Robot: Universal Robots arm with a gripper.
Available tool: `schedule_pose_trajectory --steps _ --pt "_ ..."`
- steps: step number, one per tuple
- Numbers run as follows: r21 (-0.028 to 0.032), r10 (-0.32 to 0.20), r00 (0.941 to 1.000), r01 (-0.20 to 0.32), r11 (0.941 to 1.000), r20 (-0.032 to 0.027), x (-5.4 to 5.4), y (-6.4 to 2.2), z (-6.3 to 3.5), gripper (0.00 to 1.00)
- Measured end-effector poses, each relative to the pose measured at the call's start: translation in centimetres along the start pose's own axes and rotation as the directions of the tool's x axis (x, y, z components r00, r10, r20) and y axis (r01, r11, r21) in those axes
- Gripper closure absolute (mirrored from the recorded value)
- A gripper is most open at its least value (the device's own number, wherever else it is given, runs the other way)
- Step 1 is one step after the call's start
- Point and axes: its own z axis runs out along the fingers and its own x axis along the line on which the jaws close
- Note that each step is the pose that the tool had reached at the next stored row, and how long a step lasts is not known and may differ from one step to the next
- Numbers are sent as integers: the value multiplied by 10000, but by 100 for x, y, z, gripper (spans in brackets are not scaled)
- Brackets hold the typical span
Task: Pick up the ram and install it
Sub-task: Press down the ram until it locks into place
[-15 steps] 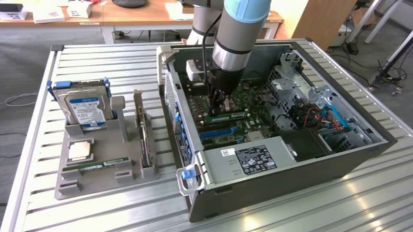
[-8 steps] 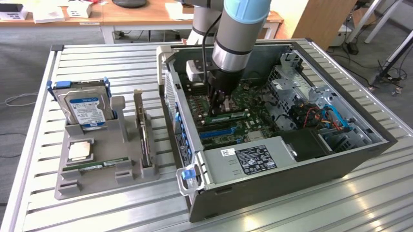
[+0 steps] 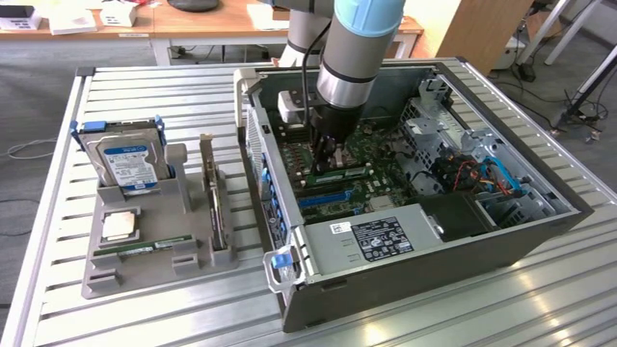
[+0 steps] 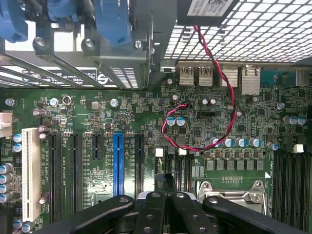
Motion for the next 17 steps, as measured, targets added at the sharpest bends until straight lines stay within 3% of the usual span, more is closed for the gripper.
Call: schedule_pose_trajectory --steps 17 --pt "0 0 10000 0 10000 9 0 0 10 89"
